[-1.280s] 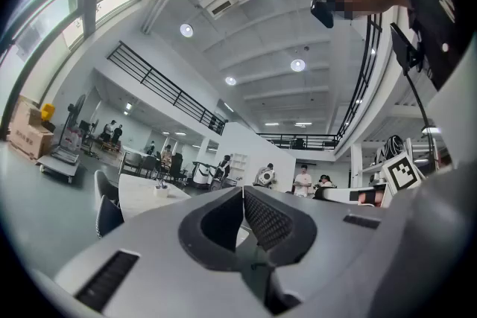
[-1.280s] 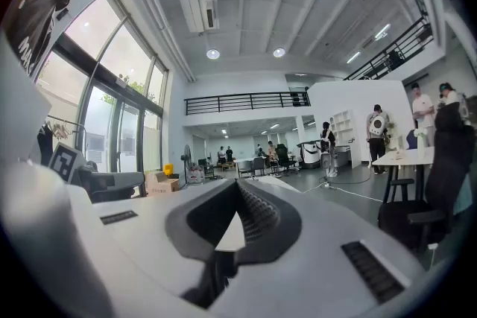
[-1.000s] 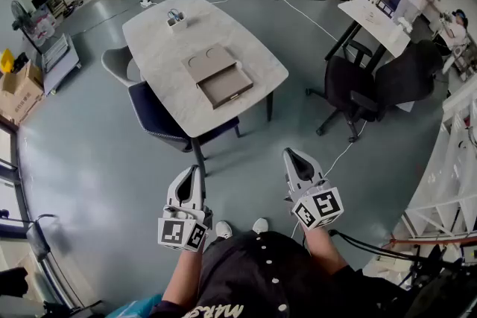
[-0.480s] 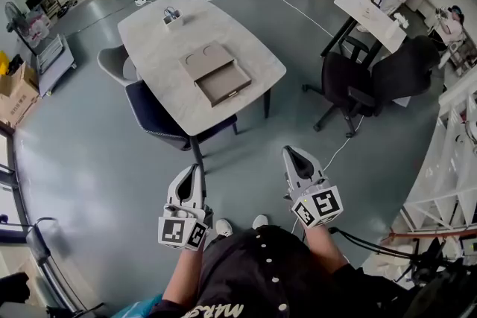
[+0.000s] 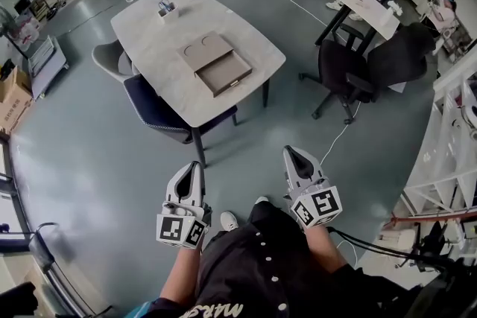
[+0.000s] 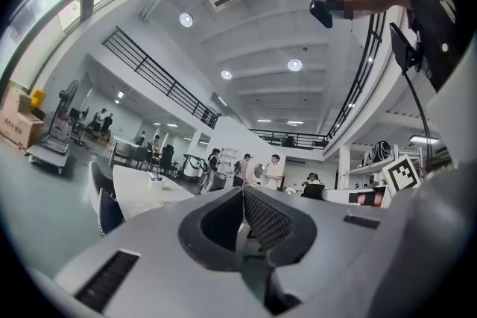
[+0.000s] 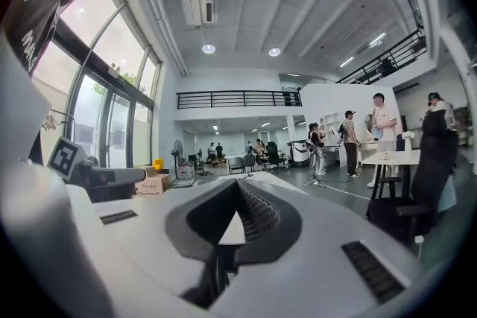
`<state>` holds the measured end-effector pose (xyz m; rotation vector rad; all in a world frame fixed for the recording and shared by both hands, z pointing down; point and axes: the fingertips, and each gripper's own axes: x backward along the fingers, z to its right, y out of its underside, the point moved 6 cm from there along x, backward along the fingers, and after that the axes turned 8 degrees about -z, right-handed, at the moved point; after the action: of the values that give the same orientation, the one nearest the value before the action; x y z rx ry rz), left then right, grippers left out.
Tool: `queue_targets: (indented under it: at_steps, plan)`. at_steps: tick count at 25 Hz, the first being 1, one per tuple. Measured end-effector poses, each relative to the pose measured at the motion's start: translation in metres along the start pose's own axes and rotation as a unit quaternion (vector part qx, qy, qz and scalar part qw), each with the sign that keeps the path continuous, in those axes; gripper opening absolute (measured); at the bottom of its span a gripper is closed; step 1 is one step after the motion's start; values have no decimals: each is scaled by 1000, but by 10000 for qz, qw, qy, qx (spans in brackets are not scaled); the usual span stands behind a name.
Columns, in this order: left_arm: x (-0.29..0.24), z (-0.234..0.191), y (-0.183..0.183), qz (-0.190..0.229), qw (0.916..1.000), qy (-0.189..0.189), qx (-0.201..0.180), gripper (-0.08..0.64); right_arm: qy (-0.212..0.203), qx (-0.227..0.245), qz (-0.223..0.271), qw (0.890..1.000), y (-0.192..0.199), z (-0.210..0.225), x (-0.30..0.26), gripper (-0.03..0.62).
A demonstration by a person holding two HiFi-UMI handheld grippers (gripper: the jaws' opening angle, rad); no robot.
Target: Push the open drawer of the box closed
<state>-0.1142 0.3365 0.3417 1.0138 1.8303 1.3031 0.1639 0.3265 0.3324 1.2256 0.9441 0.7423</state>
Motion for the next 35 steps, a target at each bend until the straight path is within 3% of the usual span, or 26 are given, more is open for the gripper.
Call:
queue_targets:
  at_steps: [16, 35]
  plan:
    - [-30, -24, 0, -69, 9999, -121, 5, 17, -67, -82, -27, 9999, 0, 17, -45, -3]
    - [-184, -74, -41, 95, 9992, -347, -145, 17, -381, -99, 161, 9991, -45, 110, -194, -3]
